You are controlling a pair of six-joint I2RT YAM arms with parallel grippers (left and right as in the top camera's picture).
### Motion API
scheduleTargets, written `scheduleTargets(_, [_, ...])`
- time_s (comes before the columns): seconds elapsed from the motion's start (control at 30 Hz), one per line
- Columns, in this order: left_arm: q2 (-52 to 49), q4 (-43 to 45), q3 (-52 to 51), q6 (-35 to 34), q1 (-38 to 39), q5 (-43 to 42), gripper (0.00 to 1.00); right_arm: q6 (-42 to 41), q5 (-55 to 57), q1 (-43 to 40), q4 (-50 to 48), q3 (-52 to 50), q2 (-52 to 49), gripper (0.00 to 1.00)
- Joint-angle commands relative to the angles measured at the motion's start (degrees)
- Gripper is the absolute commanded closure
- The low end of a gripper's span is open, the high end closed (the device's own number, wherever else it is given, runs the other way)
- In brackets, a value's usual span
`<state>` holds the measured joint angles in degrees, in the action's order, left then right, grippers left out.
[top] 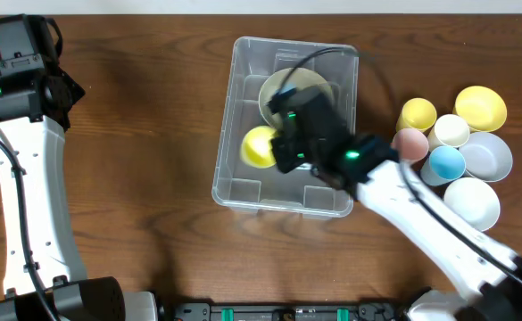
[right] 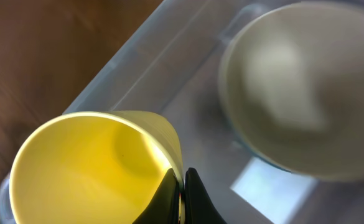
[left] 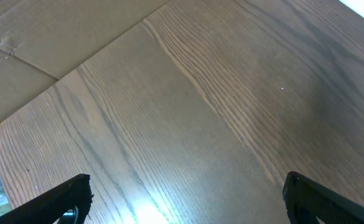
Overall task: Pack container
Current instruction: 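Carry the yellow cup into the container beside the stacked bowls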
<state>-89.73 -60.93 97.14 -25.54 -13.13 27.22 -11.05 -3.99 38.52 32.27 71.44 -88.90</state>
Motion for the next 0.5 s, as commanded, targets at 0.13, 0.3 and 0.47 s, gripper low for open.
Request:
scheduleTargets(0.13, [-0.22,-0.07,0.22,-0.5,-0.2,0.85,0.02,0.81,0.79,3.76,-1.75,0.94,-6.82,0.99])
scheduleTargets(0.3, [-0.22,-0.07,0.22,-0.5,-0.2,0.83,0.02,0.81,0.79,4.61,-1.25,0.94,-8.44,0.99])
scheduleTargets(0.47, [-0.22,-0.09,0.22,-0.5,-0.2,0.85,0.02,0.68,0.74,4.74,-1.27,0.92,-10.4,0.99])
